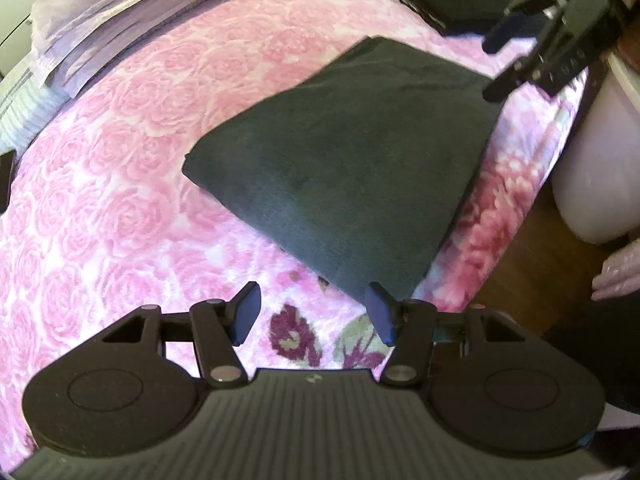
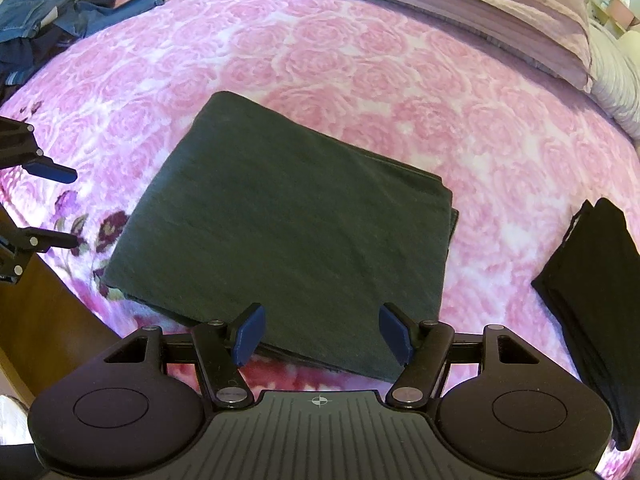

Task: Fold clothes
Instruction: 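Grasp the edge of the folded jeans with both grippers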

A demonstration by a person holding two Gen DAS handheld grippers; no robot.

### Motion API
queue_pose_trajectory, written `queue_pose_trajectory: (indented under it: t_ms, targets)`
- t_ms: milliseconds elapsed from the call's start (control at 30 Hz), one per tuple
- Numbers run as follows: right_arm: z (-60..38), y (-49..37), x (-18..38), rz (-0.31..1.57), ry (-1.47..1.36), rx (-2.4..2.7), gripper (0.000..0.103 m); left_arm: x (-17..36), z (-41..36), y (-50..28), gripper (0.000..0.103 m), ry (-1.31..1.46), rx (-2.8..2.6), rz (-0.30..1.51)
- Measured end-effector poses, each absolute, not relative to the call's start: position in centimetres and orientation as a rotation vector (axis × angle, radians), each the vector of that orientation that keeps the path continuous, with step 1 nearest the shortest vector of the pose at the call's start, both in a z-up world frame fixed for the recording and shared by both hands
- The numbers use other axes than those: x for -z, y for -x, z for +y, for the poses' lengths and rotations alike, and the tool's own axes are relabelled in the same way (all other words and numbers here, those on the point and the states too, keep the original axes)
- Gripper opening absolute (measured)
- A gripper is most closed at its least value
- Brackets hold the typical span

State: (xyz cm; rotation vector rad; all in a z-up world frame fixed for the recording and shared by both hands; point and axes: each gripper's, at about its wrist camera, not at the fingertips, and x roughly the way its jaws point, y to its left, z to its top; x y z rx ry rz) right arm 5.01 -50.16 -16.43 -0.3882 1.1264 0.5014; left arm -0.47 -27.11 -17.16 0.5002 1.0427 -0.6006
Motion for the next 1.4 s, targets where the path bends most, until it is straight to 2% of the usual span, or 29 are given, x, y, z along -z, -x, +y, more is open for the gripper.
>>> queue_pose_trajectory:
  t_ms: [267, 433, 667, 833, 867, 900, 933, 1100, 1267, 1333, 1367, 1400]
  targets:
    - [-51.7, -8.2, 16.0, 1.108, 0.332, -0.458, 0.066, 16.0, -25.1, -5.5, 0.056, -0.163, 0.494, 1.07]
    - [-53.9, -13.2, 17.5, 1.125, 0.259, -0.441, 0.066, 18.0, -25.1, -9.8, 0.056, -0.103, 0.432, 1.115]
    - [-58.2, -22.3, 21.6, 1.213, -0.004, -0.415, 0.066, 21.2, -25.4, -15.7, 0.056, -0.032, 0.346, 1.185]
    - [-59.7, -25.3, 24.5, 1.268, -0.126, -0.489, 0.066, 23.5, -25.6, -19.7, 0.056, 0.019, 0.285, 1.234]
    - [-59.9, -25.5, 24.9, 1.274, -0.138, -0.508, 0.06, 23.9, -25.6, -20.1, 0.056, 0.033, 0.28, 1.249]
    - [-60.1, -25.7, 25.2, 1.281, -0.158, -0.526, 0.048, 24.3, -25.7, -20.4, 0.056, 0.044, 0.276, 1.261]
    - [-60.3, -25.9, 25.5, 1.29, -0.185, -0.545, 0.046, 24.4, -25.7, -20.5, 0.056, 0.05, 0.275, 1.268]
    - [-60.9, -26.7, 25.3, 1.313, -0.239, -0.589, 0.046, 24.0, -24.5, -20.5, 0.056, 0.158, 0.261, 1.281]
    - [-60.5, -26.9, 26.2, 1.327, -0.197, -0.605, 0.046, 26.2, -23.2, -21.0, 0.059, 0.294, 0.232, 1.331]
    - [-60.3, -26.9, 26.2, 1.322, -0.178, -0.599, 0.038, 26.8, -23.4, -21.2, 0.053, 0.319, 0.234, 1.344]
    - [-60.3, -26.8, 25.8, 1.313, -0.169, -0.6, 0.025, 26.8, -23.7, -21.3, 0.053, 0.315, 0.24, 1.345]
    - [-60.4, -26.7, 25.4, 1.303, -0.161, -0.602, 0.02, 26.4, -24.1, -21.2, 0.053, 0.293, 0.25, 1.335]
